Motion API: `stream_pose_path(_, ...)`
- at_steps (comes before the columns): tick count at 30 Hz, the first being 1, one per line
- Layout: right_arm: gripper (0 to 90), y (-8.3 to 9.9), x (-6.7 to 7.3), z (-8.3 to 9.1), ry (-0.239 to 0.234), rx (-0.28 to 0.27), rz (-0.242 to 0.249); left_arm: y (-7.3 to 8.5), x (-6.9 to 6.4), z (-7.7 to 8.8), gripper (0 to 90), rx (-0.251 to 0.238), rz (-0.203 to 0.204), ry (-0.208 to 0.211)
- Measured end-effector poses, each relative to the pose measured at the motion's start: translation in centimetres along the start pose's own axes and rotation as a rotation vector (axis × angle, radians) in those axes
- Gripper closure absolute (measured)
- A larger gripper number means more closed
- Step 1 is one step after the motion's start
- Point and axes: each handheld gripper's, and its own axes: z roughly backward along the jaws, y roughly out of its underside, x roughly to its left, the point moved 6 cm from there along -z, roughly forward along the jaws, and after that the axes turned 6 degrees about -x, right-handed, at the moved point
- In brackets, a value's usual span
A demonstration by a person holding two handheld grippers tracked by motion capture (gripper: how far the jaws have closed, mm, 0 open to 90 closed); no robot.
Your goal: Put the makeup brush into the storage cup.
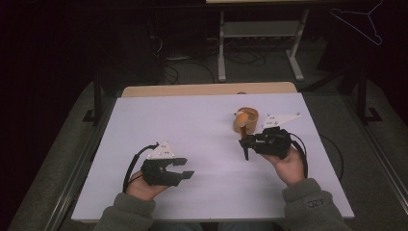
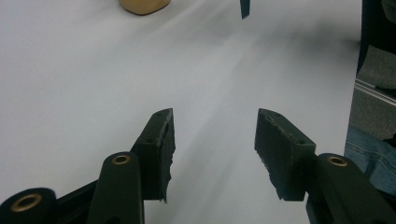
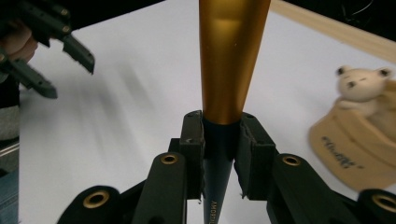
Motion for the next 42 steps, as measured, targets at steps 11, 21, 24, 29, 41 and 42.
stream_pose_path(11,73.2,-2.2,-2.2,0.8,0.038,-0.008,-0.017,0.5,0.5,1.0,42.9,0.0,-0.016,-0.034)
stream_pose_path(21,73.2,-4.8,-3.5,0.9,0.058,-0.021,-0.021,1.1,0.9,1.8,37.3,0.006,-0.016,-0.058)
stream_pose_path(24,73.2,-5.7,-3.9,0.9,0.066,-0.023,-0.014,1.1,0.9,1.9,36.8,0.003,-0.015,-0.06)
stream_pose_path(29,73.2,-7.3,-4.5,1.1,0.083,-0.029,-0.012,1.2,1.0,2.1,35.9,-0.004,-0.015,-0.063)
stream_pose_path(41,73.2,-10.6,-7.6,1.2,0.148,-0.049,-0.032,1.3,0.9,2.2,34.4,-0.006,-0.003,-0.06)
stream_pose_path(42,73.2,-10.6,-7.6,1.2,0.148,-0.049,-0.032,1.3,0.9,2.2,34.4,-0.006,-0.003,-0.06)
